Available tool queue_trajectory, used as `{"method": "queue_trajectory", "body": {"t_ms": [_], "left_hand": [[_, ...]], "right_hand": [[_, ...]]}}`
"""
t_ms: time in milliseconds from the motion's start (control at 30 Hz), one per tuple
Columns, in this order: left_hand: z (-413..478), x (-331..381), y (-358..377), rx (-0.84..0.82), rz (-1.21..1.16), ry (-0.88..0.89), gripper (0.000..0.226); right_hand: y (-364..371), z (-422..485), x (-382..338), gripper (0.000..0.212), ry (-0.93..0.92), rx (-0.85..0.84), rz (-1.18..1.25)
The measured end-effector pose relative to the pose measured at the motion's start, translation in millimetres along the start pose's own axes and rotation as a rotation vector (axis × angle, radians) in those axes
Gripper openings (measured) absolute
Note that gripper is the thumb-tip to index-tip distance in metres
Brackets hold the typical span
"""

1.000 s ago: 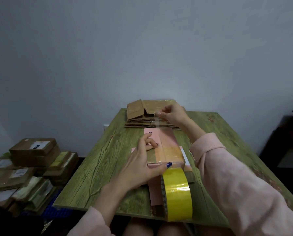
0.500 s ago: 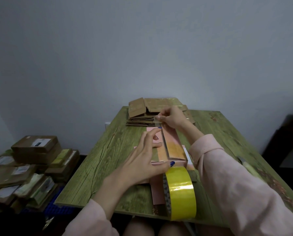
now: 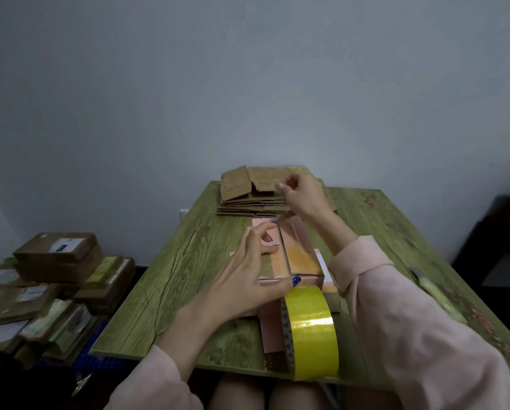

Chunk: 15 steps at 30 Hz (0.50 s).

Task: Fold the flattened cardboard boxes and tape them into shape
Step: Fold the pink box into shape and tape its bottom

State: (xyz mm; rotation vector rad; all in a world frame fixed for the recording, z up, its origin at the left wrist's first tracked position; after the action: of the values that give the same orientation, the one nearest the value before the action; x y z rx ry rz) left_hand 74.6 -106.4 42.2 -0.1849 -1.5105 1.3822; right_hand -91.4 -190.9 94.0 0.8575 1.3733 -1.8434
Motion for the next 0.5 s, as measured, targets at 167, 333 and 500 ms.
{"method": "queue_trajectory", "body": {"t_ms": [167, 333, 500], "left_hand": [[-0.5, -2.0, 1.3, -0.021, -0.026, -0.044, 0.094], [0.9, -1.9, 4.4, -0.043, -0.094, -0.056, 0.103], [0.5, 0.4, 3.0, -0.06, -0.019, -0.056, 0.101]], "right_hand": [[-9.6, -1.3, -2.5, 0.023, 0.052, -0.132, 0.1], [-12.6, -5.7, -3.5, 0.023, 0.054, -0.176, 0.163], [-13.1, -3.1, -2.0, 0.022, 0.077, -0.183, 0.163]]}}
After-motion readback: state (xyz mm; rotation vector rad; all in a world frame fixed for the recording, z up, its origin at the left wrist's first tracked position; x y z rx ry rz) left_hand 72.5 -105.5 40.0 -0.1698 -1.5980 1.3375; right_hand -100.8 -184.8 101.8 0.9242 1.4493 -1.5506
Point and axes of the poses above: each hand's wrist, its own z-axis towards the middle knuckle, its own y-axis out of the palm, x = y × z, the point moved 2 cm from there along z, towards the middle knuckle, and after that the axes turned 11 degrees about -x, right-handed, at the moved point
